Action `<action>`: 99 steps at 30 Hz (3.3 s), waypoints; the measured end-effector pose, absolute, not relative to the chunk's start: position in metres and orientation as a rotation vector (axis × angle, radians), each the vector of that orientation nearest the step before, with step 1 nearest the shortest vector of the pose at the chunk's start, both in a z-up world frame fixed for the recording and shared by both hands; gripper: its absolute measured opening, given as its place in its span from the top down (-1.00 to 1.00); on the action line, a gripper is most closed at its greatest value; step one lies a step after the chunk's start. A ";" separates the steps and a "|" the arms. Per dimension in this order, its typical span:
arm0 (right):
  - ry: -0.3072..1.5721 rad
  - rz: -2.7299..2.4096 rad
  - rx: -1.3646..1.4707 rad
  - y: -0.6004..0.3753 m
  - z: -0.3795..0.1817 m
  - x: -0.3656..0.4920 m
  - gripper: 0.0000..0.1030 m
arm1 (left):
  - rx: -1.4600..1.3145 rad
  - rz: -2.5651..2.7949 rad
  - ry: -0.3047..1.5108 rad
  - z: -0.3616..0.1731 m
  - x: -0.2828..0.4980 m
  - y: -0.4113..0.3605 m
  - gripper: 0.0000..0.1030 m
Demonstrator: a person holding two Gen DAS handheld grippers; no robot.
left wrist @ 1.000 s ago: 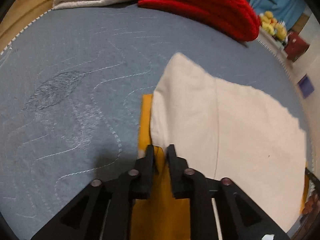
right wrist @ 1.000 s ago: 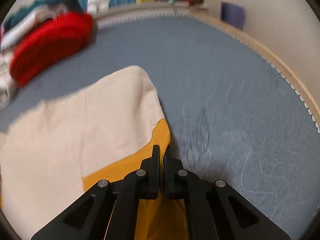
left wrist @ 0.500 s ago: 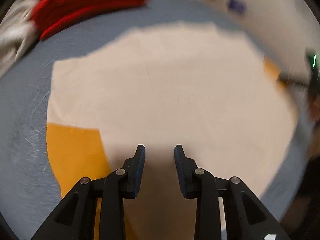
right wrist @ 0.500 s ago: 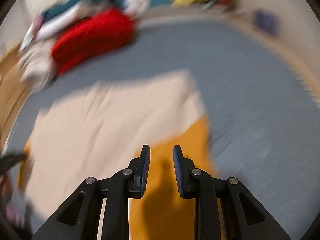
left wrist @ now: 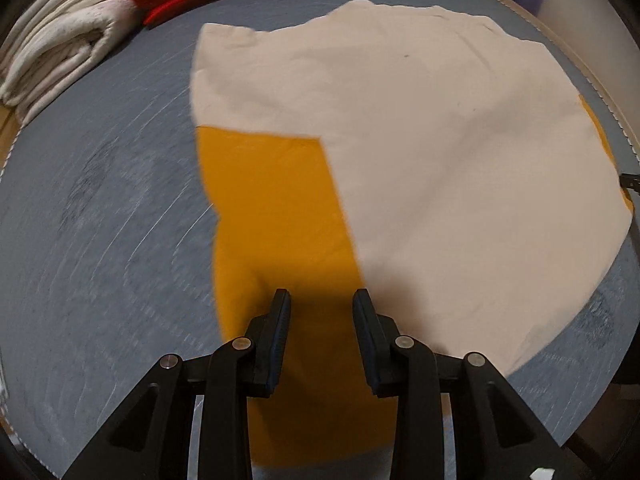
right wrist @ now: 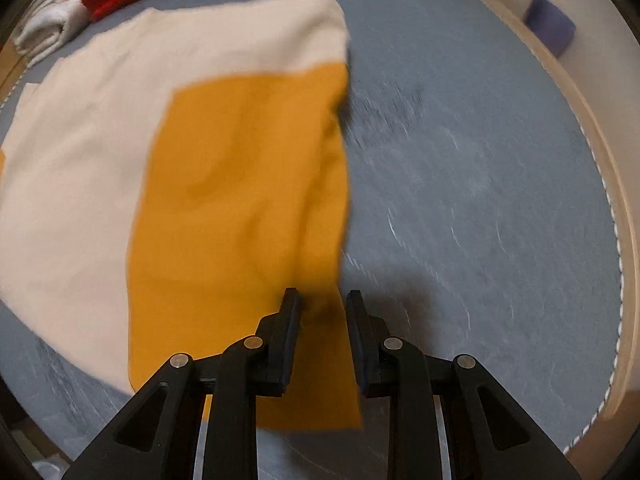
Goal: Fold large clothes
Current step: 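Lower the folded hem onto the jacket and open both tools, then grasp the yellow side panel of the jacket with the left tool, then lift the held yellow side with the left tool and fold it inward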
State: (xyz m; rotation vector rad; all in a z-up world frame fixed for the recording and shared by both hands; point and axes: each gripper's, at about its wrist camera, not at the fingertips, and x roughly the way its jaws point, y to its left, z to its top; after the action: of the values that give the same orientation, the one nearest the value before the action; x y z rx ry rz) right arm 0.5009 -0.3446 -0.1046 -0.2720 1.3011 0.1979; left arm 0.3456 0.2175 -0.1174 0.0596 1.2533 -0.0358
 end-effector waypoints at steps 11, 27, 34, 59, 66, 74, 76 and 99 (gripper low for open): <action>1.019 -0.008 -0.185 -0.370 0.009 0.475 0.51 | -0.151 0.192 1.065 -0.014 0.253 0.249 0.52; 0.703 0.200 -0.162 -0.245 0.050 0.362 0.36 | -0.409 0.090 0.980 -0.029 0.241 0.165 0.52; 0.762 0.227 -0.192 -0.217 0.033 0.357 0.36 | -0.681 0.105 1.171 -0.091 0.262 0.185 0.21; 0.931 0.277 -0.215 -0.209 -0.002 0.361 0.36 | -1.225 0.345 1.002 -0.153 0.267 0.255 0.10; 0.948 0.314 -0.202 -0.193 -0.009 0.359 0.36 | -1.138 0.279 0.964 -0.127 0.273 0.250 0.75; 0.961 0.385 -0.232 -0.154 -0.020 0.352 0.36 | -1.067 0.244 0.866 -0.079 0.250 0.254 0.79; 0.957 0.406 -0.237 -0.144 -0.021 0.350 0.36 | -1.054 0.248 0.857 -0.071 0.241 0.257 0.79; 1.113 0.620 -0.377 -0.070 -0.083 0.354 0.36 | -0.582 0.261 0.814 -0.025 0.232 0.215 0.79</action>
State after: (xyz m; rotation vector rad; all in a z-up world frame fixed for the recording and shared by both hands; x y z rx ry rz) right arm 0.3536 -0.0696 -0.0832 -0.3768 1.1131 0.6200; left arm 0.2323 0.2153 -0.0247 -0.5821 0.8138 0.2614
